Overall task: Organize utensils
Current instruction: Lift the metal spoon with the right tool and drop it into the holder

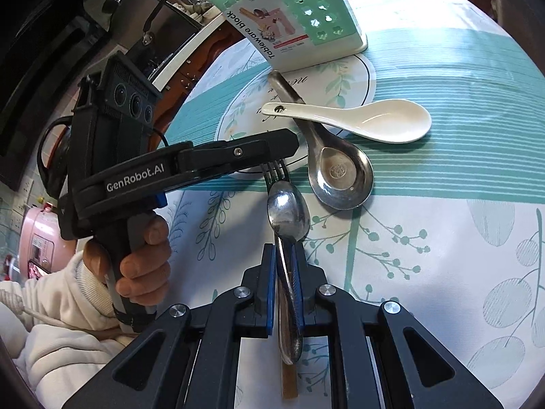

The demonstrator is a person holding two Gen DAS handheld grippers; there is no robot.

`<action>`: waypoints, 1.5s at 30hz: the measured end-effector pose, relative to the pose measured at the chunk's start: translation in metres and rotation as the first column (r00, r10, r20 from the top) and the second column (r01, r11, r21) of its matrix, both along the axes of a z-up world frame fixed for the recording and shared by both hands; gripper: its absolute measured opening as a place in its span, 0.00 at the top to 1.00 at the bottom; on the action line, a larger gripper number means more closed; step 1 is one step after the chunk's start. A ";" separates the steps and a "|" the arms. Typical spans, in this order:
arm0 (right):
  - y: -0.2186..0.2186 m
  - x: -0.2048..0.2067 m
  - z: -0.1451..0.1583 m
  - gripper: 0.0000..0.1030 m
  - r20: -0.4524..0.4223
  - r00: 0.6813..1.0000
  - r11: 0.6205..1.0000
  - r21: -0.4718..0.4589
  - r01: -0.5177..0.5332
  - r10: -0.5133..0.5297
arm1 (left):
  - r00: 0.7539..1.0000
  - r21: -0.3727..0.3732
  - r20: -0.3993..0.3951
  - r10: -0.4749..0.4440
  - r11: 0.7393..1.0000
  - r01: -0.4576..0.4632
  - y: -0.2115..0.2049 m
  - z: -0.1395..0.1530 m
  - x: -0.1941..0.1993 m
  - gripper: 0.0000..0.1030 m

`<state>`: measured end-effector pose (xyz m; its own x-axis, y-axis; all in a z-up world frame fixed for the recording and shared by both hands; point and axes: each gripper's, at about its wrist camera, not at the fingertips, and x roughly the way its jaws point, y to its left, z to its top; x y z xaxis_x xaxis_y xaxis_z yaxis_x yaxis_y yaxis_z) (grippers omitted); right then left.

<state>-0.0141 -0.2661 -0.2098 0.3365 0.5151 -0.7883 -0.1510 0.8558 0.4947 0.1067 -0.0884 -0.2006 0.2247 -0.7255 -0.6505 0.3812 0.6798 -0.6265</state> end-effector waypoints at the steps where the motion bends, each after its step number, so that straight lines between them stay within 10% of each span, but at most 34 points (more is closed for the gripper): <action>1: -0.003 0.001 -0.001 0.91 -0.006 1.000 1.000 0.015 0.005 -0.005 | 1.000 -0.010 -0.005 0.002 1.000 -0.002 0.001 -0.002 0.000 0.94; 16: 0.022 0.007 0.012 0.84 0.014 1.000 0.988 -0.151 -0.017 0.020 | 0.992 0.157 0.125 0.023 0.987 -0.043 0.003 0.025 -0.018 1.00; 29: 0.010 0.004 0.023 0.83 -0.008 1.000 0.998 0.064 -0.003 0.004 | 0.970 0.189 0.235 0.067 0.975 -0.113 0.026 0.058 -0.029 1.00; 37: 0.034 0.003 0.032 0.76 0.071 0.996 0.973 -0.229 -0.039 0.057 | 0.944 0.201 0.310 0.110 0.963 -0.179 0.045 0.086 -0.031 1.00; 45: 0.079 0.006 0.020 0.87 0.080 0.983 0.837 -0.539 -0.097 0.165 | 0.889 0.287 0.447 0.103 0.924 -0.251 0.050 0.133 -0.038 1.00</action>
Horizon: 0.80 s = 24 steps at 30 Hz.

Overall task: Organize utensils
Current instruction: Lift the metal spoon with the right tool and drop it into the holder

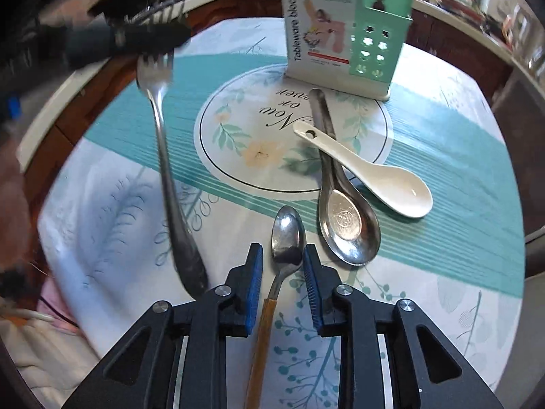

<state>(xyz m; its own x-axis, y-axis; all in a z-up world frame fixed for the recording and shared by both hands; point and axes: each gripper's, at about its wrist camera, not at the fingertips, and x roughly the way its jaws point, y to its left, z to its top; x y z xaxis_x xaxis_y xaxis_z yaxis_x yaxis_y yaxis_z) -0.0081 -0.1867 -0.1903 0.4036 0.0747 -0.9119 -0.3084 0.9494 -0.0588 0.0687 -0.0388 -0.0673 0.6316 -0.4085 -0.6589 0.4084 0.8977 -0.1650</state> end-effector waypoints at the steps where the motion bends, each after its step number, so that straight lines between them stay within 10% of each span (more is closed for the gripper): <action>1: -0.001 0.000 0.001 0.88 -0.005 1.000 1.000 0.004 -0.005 0.005 | 1.000 0.011 0.016 0.004 1.000 -0.005 0.000 0.007 0.000 1.00; 7: -0.026 0.006 0.045 0.98 -0.026 1.000 0.943 0.333 0.017 -0.009 | 0.982 0.073 0.190 -0.005 0.997 -0.010 -0.012 0.070 0.006 1.00; 14: -0.095 0.036 0.134 0.98 0.178 0.954 0.812 0.576 0.099 -0.242 | 0.912 0.161 0.382 -0.152 0.982 0.096 -0.064 0.124 0.019 1.00; 24: -0.195 0.102 0.146 0.98 0.169 0.813 0.480 0.864 0.149 -0.557 | 0.813 0.338 0.475 -0.337 0.923 0.185 -0.156 0.114 0.049 1.00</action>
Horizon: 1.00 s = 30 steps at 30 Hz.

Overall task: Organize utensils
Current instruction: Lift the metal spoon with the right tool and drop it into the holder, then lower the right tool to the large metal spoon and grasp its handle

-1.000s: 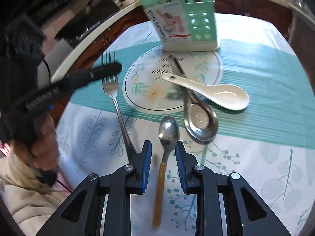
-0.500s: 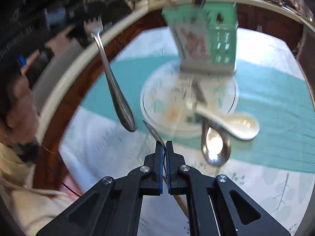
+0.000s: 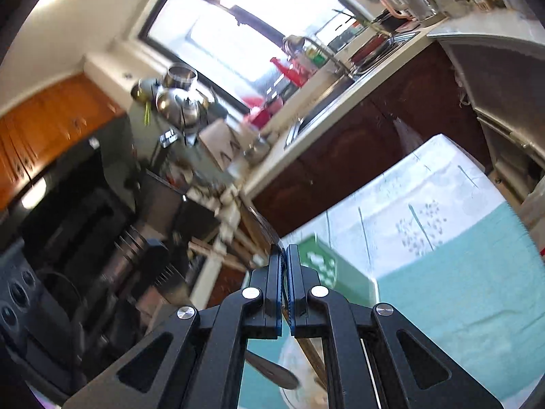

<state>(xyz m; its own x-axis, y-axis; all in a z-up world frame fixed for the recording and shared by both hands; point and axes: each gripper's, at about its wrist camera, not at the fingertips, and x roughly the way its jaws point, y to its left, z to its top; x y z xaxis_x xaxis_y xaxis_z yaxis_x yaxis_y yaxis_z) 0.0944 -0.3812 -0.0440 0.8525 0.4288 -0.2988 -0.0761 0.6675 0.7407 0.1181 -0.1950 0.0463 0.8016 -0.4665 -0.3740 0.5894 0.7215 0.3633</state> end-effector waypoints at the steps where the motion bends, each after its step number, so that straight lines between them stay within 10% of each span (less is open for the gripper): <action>1: -0.004 0.007 -0.001 0.98 0.011 1.000 1.000 0.022 0.005 -0.005 | 1.000 0.023 0.011 0.012 1.000 -0.012 -0.007 -0.005 0.008 1.00; 14: 0.002 0.093 -0.029 0.98 0.194 0.981 0.993 0.116 -0.004 -0.018 | 0.977 0.003 0.112 0.180 0.983 -0.181 -0.003 0.002 0.077 1.00; 25: 0.046 0.125 -0.065 0.98 0.260 0.964 0.994 -0.110 -0.025 0.053 | 0.971 0.061 0.091 0.222 0.972 -0.228 0.013 -0.021 0.091 0.97; 30: 0.061 0.123 -0.080 0.93 0.204 0.971 0.974 -0.215 -0.076 0.121 | 0.970 0.034 0.014 0.243 0.969 -0.243 0.024 -0.019 0.096 0.80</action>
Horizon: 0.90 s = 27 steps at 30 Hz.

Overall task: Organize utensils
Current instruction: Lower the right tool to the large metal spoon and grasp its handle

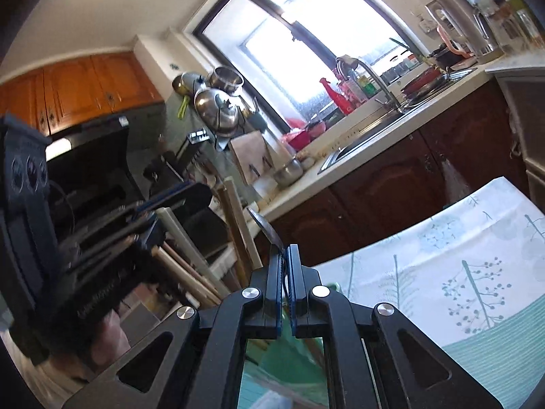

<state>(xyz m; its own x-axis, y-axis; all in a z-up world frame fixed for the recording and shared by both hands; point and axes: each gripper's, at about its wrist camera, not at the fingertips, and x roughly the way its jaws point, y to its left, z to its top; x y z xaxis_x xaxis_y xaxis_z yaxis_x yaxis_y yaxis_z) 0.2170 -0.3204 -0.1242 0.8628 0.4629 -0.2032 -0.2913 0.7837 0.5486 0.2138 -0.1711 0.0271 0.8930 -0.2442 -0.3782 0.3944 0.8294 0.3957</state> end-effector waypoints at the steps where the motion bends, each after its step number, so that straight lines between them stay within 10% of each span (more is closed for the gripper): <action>1: 0.002 -0.002 -0.001 0.86 -0.008 1.000 1.000 -0.016 -0.002 0.002 | 1.000 -0.008 -0.008 0.003 1.000 -0.003 0.002 0.001 0.000 0.80; 19: 0.002 -0.118 0.024 0.75 -0.193 0.981 0.981 -0.189 -0.051 0.013 | 0.981 -0.196 -0.193 0.023 0.979 -0.061 0.065 0.020 -0.088 0.54; 27: 0.015 -0.179 -0.014 0.75 -0.318 0.947 0.903 -0.389 -0.181 0.053 | 0.903 -0.256 -0.430 -0.006 0.960 -0.116 0.083 -0.049 -0.128 0.54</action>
